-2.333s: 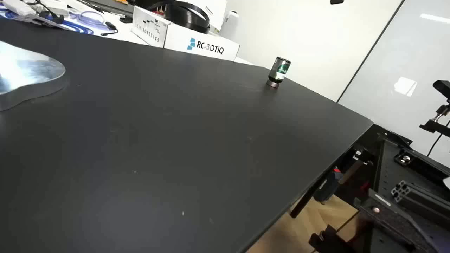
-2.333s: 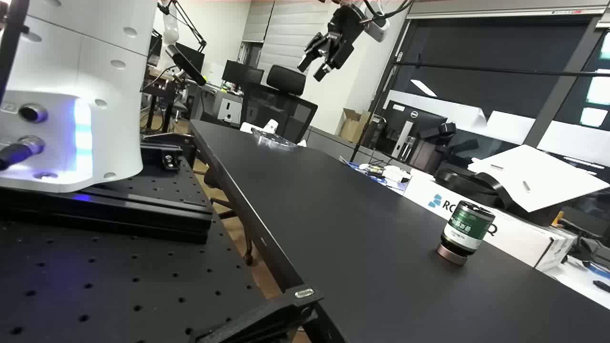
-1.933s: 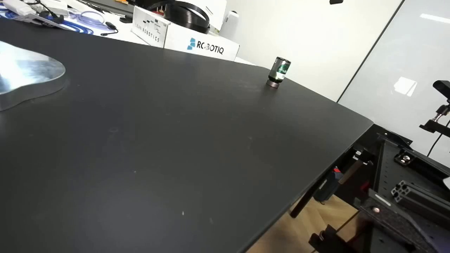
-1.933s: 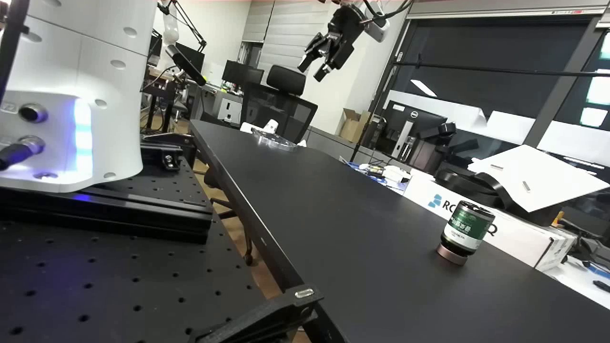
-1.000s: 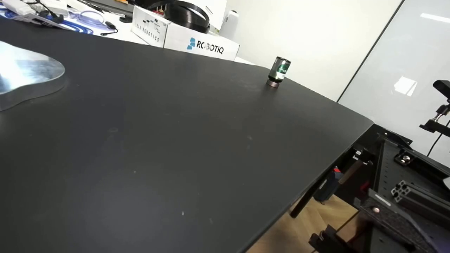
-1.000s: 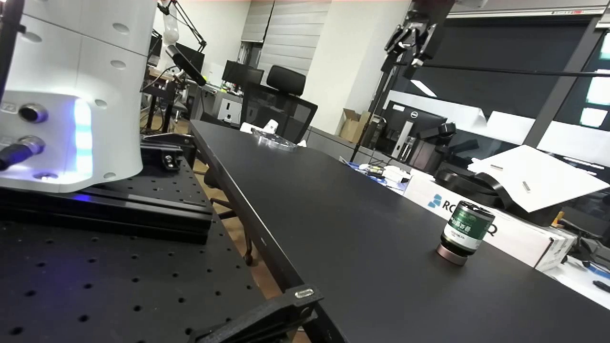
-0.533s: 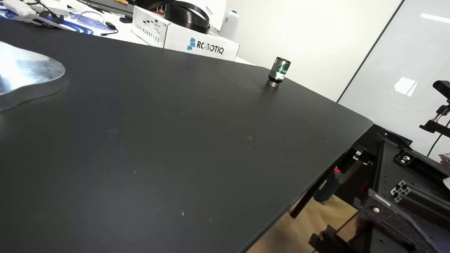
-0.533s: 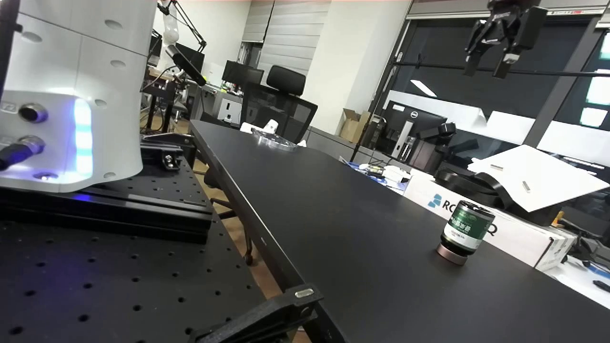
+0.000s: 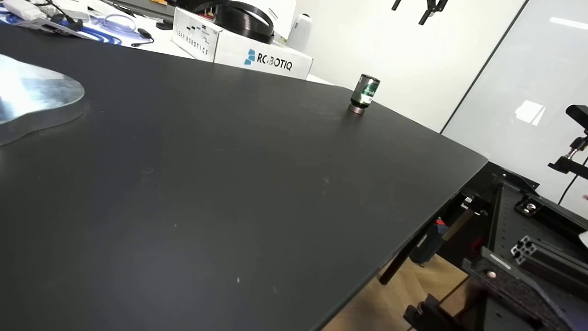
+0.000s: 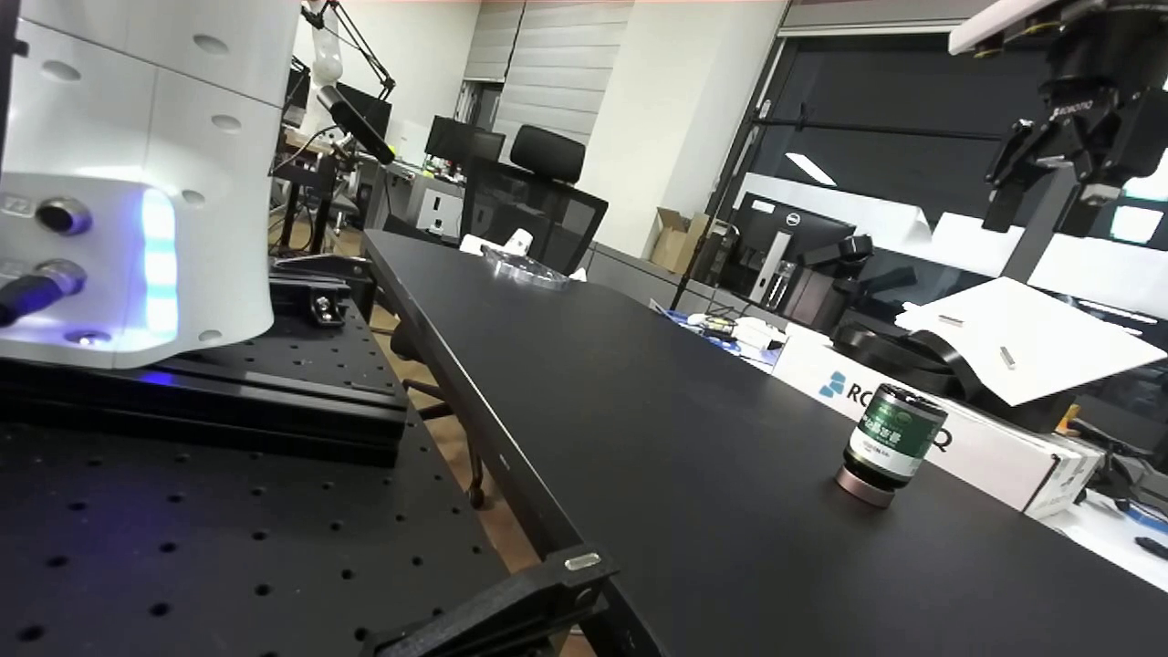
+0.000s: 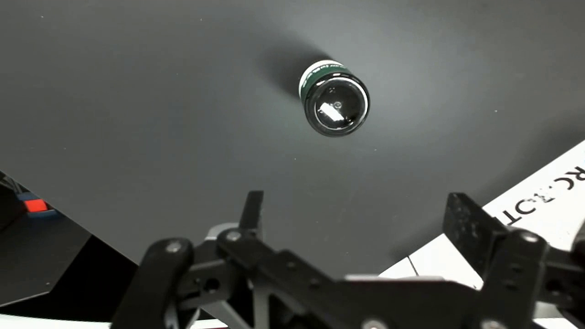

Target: Move the bottle forward then to the left then twist it ninety degrees.

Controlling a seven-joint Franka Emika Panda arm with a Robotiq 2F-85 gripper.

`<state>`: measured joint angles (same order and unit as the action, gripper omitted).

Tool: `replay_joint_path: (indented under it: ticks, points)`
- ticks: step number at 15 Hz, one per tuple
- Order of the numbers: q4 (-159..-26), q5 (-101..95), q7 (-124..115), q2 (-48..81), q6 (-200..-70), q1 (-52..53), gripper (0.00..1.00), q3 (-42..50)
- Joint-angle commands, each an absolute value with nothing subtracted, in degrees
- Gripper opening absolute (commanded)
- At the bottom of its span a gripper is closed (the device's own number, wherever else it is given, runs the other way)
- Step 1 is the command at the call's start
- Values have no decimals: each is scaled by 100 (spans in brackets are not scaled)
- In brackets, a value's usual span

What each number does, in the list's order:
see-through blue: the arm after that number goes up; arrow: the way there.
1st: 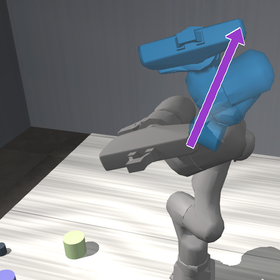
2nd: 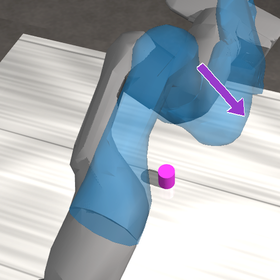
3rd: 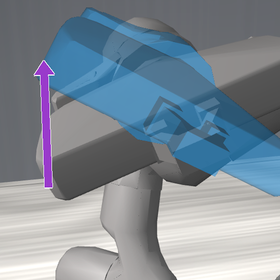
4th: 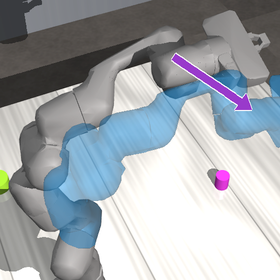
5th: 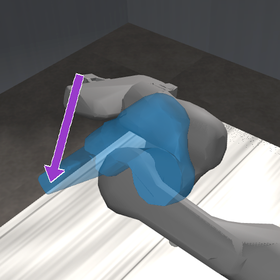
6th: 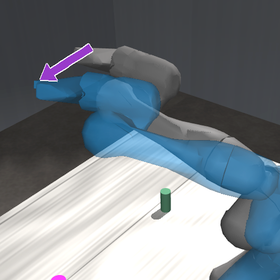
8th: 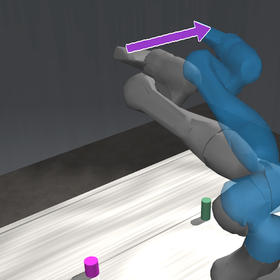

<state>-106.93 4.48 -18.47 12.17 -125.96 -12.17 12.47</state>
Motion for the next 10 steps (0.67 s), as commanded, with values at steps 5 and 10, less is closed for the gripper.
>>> replay_joint_path:
  ticks: [5,10]
  points:
    - [-10437,457,-1888,1412,-12469,-1214,100,1275]
    - [-10578,233,-2852,1672,-12795,-1060,100,1380]
